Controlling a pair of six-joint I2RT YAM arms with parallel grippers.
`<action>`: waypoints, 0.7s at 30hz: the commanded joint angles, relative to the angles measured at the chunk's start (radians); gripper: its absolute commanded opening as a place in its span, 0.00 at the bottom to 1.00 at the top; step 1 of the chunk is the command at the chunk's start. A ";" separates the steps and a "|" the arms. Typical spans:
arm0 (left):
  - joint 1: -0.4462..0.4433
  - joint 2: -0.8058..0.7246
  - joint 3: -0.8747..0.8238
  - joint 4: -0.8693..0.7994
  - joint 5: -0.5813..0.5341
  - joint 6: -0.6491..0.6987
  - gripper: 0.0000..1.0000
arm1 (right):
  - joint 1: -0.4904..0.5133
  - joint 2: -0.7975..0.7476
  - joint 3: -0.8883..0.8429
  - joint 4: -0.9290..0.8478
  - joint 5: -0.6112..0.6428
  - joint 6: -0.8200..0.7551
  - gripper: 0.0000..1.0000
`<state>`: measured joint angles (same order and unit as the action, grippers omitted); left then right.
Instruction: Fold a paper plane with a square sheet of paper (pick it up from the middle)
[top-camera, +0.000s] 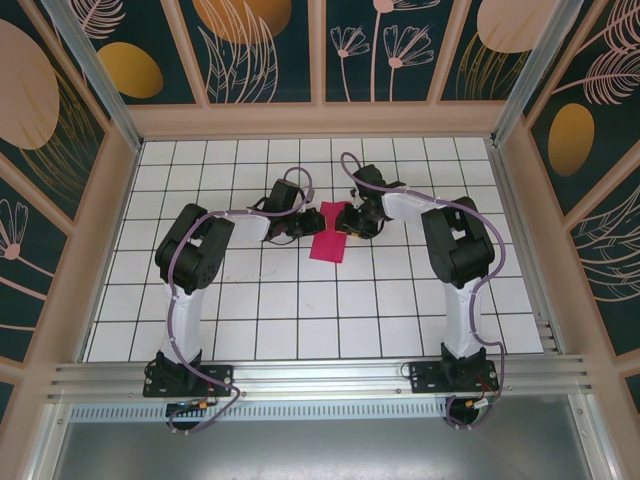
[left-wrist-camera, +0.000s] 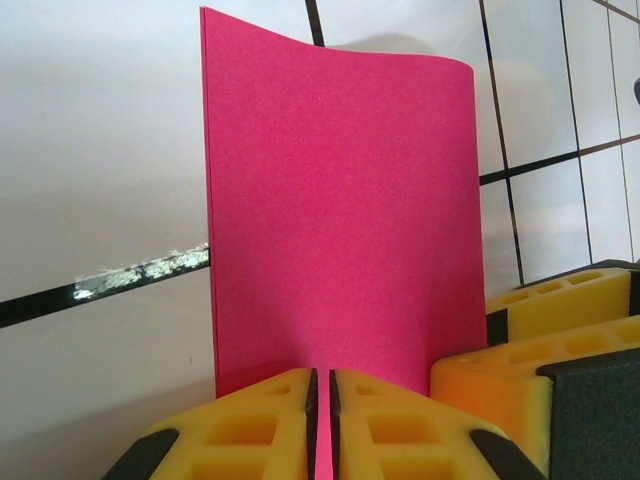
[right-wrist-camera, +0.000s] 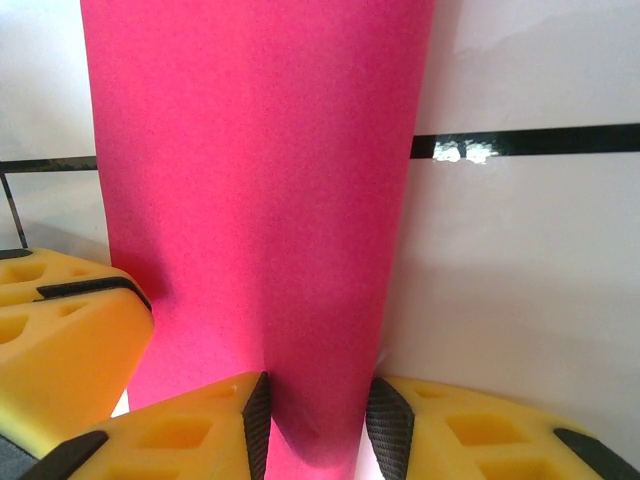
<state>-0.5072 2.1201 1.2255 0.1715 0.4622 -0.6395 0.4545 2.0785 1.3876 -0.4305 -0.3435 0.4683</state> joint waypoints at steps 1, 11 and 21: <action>-0.008 0.044 0.009 -0.080 -0.034 0.012 0.15 | 0.017 0.129 -0.059 -0.049 0.109 -0.026 0.38; -0.008 0.056 -0.029 -0.163 -0.136 0.032 0.12 | 0.008 -0.038 -0.050 0.010 0.092 0.029 0.42; -0.008 0.060 -0.052 -0.167 -0.177 0.017 0.11 | 0.026 -0.205 -0.146 0.156 0.105 0.130 0.36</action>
<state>-0.5186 2.1178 1.2266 0.1513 0.3882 -0.6323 0.4671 1.9362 1.2716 -0.3462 -0.2543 0.5541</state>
